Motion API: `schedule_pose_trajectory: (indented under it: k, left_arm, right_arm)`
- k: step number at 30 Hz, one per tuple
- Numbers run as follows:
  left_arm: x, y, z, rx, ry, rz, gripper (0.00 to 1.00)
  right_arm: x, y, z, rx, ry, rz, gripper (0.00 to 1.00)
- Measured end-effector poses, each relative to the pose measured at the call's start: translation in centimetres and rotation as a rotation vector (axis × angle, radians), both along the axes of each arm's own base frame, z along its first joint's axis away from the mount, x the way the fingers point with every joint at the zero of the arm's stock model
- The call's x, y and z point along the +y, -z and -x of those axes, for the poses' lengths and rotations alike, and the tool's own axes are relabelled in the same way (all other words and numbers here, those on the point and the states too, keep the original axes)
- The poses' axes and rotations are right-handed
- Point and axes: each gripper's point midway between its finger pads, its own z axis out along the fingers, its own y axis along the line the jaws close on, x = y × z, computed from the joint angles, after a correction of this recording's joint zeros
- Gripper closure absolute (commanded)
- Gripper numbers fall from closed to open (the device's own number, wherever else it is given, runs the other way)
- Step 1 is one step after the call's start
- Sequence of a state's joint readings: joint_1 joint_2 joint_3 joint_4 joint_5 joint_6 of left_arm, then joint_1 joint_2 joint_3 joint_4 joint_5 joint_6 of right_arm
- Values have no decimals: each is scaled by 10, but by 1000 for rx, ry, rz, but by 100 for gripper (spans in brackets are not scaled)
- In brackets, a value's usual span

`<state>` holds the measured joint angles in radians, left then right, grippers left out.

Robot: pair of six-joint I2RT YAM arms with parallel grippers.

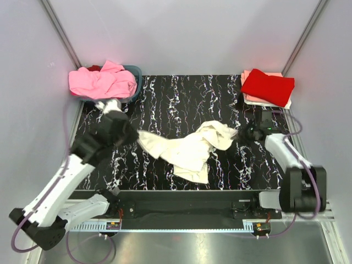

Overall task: Fold and stack the t-shirts
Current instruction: Flatten the tshirt out

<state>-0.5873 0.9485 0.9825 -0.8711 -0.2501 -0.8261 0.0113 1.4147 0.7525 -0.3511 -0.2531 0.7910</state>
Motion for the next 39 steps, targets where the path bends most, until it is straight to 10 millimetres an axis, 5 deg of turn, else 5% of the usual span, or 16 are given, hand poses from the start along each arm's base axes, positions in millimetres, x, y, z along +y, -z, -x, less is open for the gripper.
schedule_pose_trajectory:
  k: [2, 5, 8, 10, 15, 20, 28, 31, 35, 37, 39]
  left_arm:
    - [2, -76, -11, -151, -6, 44, 100]
    - [13, -172, -10, -347, -20, 103, 100]
    - [29, -240, 2, -471, -33, 127, 100]
    - [40, -282, 10, -558, -46, 146, 100]
    - [67, -351, 37, -753, -56, 176, 100]
    - [96, -383, 76, -925, -39, 180, 100]
    - [143, -409, 164, -1240, 9, 245, 100]
    - [151, -424, 175, -1304, 4, 240, 98]
    - [143, -444, 149, -1267, -10, 154, 95]
    - [133, -454, 115, -1213, -48, 92, 93]
    - [115, -447, 66, -1115, -84, 2, 90]
  right_arm:
    - [-3, -46, -1, -89, -3, 17, 100]
    - [-10, -159, -10, -337, 7, 63, 100]
    - [-17, -273, -1, -567, 27, 105, 100]
    - [-22, -331, 15, -671, 44, 128, 100]
    - [-35, -425, 64, -826, 101, 183, 100]
    - [-49, -468, 112, -911, 176, 226, 100]
    - [-67, -476, 226, -1120, 292, 252, 100]
    - [-73, -488, 253, -1200, 321, 274, 100]
    - [-79, -514, 235, -1208, 324, 337, 100]
    - [-77, -517, 191, -1139, 291, 362, 100]
    - [-72, -500, 128, -1023, 236, 369, 100]
